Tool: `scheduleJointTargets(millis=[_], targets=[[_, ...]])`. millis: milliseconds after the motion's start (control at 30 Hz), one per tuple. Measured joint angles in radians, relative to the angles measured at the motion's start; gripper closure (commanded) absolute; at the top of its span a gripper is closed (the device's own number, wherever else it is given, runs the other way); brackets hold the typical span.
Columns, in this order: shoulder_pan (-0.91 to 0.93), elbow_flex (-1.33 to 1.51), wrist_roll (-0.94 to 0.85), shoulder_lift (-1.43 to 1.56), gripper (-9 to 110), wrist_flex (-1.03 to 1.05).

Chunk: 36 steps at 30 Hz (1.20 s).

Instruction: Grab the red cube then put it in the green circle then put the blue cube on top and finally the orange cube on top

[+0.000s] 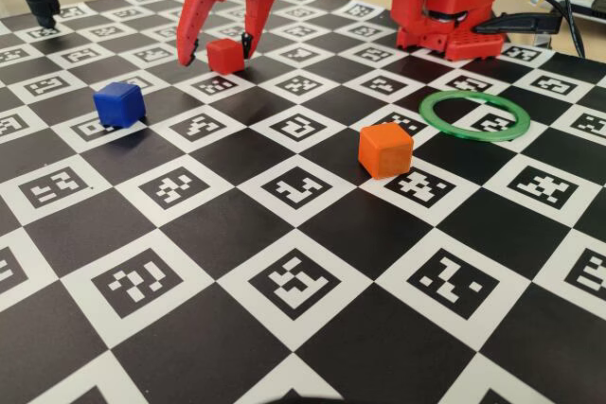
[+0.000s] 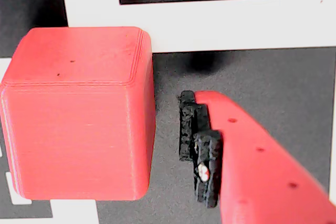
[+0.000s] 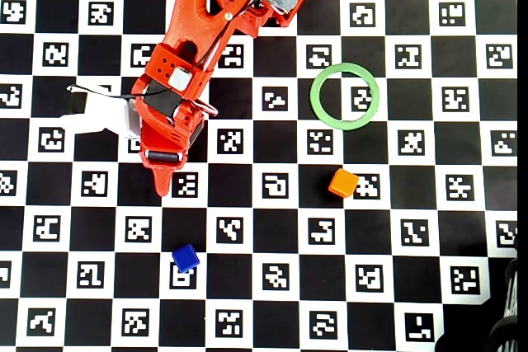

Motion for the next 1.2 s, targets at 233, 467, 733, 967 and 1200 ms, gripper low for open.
scheduleJointTargets(millis=[233,467,733,967,1200], targets=[[0.0,0.0,-0.003,-0.002,95,0.0],[0.0,0.0,-0.015,-0.002,100,0.0],[0.0,0.0,-0.009,-0.002,100,0.0],[0.0,-0.005,0.015,0.049,100,0.117],[0.0,-0.071,0.038,0.163,100,0.281]])
